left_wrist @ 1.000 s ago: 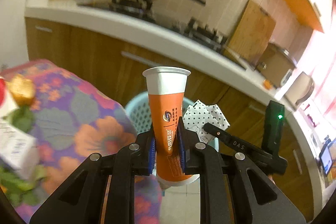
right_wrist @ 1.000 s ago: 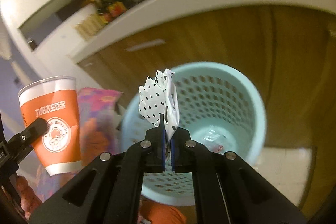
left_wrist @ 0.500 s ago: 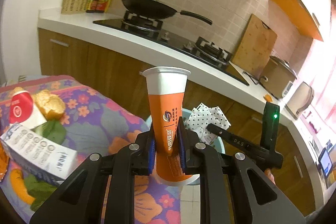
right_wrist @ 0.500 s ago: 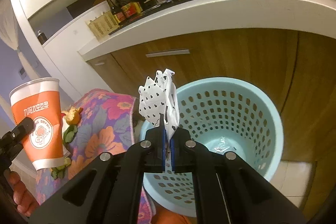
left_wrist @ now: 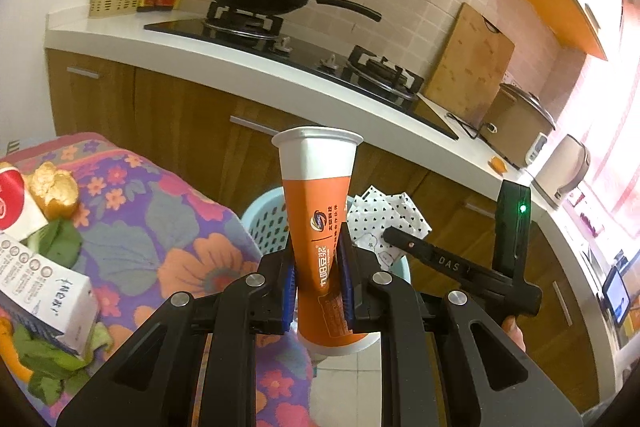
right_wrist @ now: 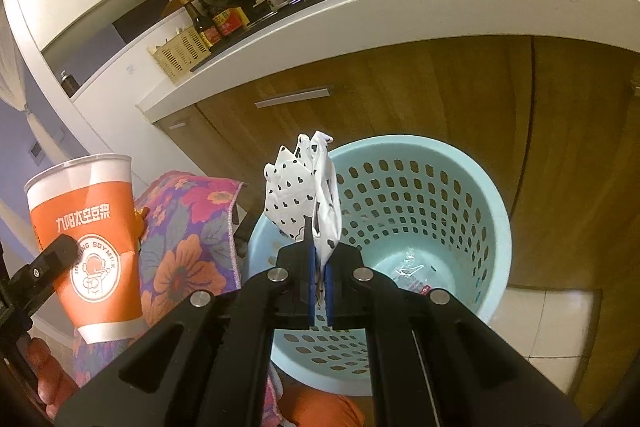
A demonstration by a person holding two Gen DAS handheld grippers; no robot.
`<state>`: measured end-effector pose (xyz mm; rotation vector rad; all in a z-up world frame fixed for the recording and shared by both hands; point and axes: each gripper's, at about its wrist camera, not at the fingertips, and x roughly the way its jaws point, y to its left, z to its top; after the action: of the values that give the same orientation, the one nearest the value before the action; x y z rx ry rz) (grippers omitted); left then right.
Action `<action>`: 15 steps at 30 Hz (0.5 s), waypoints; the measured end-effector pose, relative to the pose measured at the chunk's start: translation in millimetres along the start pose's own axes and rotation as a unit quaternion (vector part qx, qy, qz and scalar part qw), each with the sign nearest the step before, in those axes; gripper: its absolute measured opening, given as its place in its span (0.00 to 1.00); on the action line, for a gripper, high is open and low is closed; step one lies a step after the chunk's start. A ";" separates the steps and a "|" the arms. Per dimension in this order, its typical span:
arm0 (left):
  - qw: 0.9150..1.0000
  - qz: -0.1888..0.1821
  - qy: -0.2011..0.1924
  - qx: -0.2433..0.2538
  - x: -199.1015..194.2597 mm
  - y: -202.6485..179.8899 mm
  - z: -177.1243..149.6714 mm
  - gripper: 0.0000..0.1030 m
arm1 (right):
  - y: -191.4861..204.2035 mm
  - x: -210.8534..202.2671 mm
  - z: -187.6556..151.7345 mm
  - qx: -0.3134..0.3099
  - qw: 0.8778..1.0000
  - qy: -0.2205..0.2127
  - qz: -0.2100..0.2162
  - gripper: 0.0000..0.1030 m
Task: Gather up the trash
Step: 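Open the right tool to drop the napkin while the left tool drops the cup into the basket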
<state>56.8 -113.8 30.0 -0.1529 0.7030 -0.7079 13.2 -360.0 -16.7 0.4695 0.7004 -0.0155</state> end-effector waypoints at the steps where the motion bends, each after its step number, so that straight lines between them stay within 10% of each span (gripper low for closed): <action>1: 1.000 -0.001 0.002 0.001 2.2 0.0 -0.1 0.16 | -0.2 0.8 0.6 0.000 1.000 0.001 -0.003 0.02; 15: 0.997 0.014 0.072 0.015 76.9 -7.0 -4.6 0.16 | -40.7 67.0 -23.6 0.040 0.987 0.120 -0.098 0.08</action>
<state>91.8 -168.1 -12.5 -0.0642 0.8295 -0.7064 43.3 -377.0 -90.9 0.4828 0.9829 -0.1750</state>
